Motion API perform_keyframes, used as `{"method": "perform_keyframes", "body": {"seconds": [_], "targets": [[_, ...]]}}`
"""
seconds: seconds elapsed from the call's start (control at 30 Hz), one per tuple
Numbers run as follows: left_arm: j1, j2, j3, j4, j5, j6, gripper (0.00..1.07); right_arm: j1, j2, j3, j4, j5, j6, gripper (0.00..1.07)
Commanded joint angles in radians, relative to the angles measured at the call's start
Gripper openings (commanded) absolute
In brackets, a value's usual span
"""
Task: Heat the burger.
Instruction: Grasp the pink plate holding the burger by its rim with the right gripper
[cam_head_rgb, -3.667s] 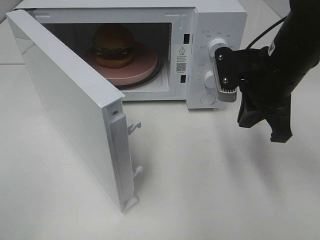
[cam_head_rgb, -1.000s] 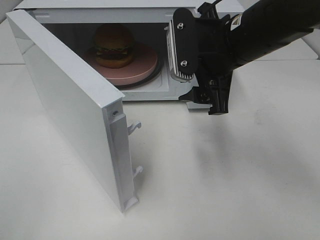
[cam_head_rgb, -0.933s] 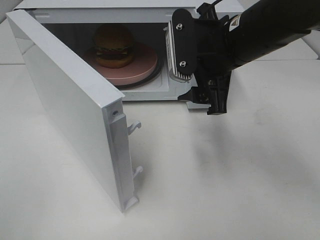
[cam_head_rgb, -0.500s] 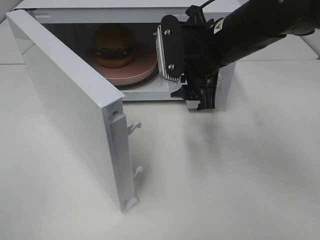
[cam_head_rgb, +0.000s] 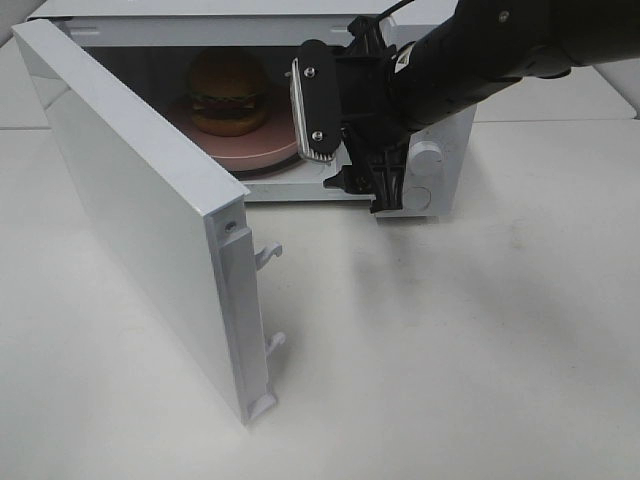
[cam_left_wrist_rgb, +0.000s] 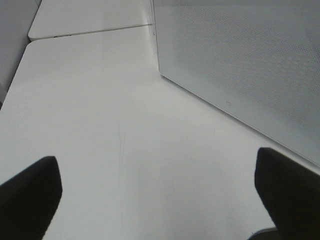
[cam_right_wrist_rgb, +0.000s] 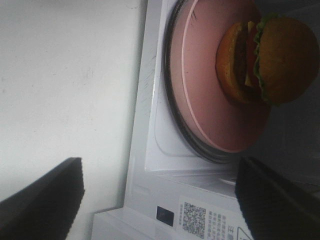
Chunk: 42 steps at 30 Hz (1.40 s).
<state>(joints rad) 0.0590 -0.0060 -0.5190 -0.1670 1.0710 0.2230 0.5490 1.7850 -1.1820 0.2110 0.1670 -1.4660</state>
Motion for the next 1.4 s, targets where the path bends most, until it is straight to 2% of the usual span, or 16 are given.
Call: {"method": "perform_keyframes", "body": {"seconds": [0.03,0.3,0.57,1.13,1.4], "targets": [[0.002,-0.004,0.001,-0.005,0.003,-0.005,0.98,0.002,0.032,-0.039,-0.013,-0.014,0.052,0.82],[0.002,-0.004,0.001,-0.005,0.003,-0.005,0.98,0.014,0.091,-0.062,-0.020,-0.046,0.083,0.88],[0.002,-0.004,0.001,-0.004,0.003,-0.005,0.98,0.025,0.144,-0.075,-0.027,-0.128,0.078,0.87],[0.002,-0.004,0.001,-0.004,0.003,-0.005,0.98,0.025,0.261,-0.186,-0.076,-0.115,0.079,0.85],[0.002,-0.004,0.001,-0.003,0.003,-0.005,0.98,0.045,0.323,-0.246,-0.151,-0.082,0.094,0.85]]}}
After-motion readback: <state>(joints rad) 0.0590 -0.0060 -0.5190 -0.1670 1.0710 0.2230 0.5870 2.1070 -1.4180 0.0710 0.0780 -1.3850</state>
